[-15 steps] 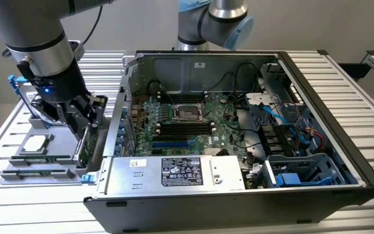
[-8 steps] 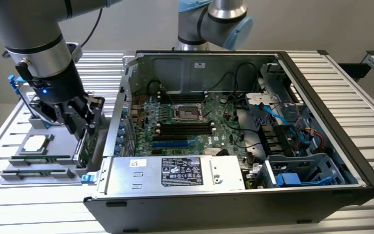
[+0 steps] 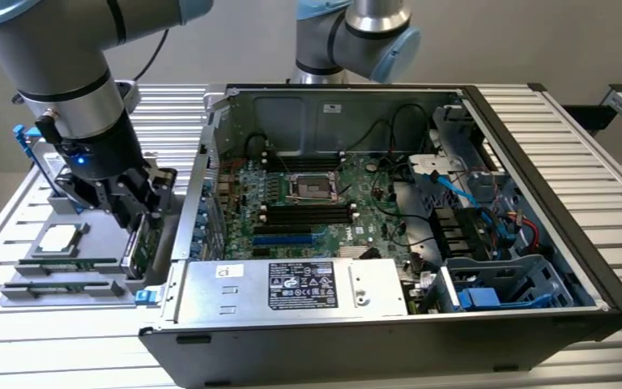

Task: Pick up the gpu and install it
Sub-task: 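Pick up the gpu and move the gpu toward the slot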

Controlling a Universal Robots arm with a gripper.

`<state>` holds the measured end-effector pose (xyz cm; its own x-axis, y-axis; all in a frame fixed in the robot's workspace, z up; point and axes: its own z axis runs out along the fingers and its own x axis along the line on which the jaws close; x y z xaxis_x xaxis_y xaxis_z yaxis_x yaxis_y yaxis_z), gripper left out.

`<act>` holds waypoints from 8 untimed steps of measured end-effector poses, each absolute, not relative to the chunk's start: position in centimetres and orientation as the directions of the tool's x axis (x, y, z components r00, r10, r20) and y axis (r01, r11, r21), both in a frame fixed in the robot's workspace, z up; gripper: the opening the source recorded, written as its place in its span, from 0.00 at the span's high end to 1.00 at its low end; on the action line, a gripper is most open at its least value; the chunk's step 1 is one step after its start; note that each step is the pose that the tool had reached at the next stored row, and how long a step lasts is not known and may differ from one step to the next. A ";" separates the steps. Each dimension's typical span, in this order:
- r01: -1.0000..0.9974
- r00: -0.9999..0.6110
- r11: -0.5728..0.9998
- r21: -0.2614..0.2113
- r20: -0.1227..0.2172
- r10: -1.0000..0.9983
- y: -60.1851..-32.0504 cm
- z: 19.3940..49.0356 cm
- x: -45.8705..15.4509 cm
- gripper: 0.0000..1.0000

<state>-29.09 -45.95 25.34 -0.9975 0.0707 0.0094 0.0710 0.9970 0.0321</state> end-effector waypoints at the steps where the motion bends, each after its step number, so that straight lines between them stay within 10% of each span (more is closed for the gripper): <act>1: 0.071 -0.997 0.997 0.030 0.009 0.071 -45.7 25.2 -29.1 0.52; 8: 0.070 -0.998 0.997 0.024 0.009 0.070 -45.3 25.0 -29.9 0.52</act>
<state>-29.93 -45.25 24.98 -0.9975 0.0698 0.0088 0.0700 0.9973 0.0242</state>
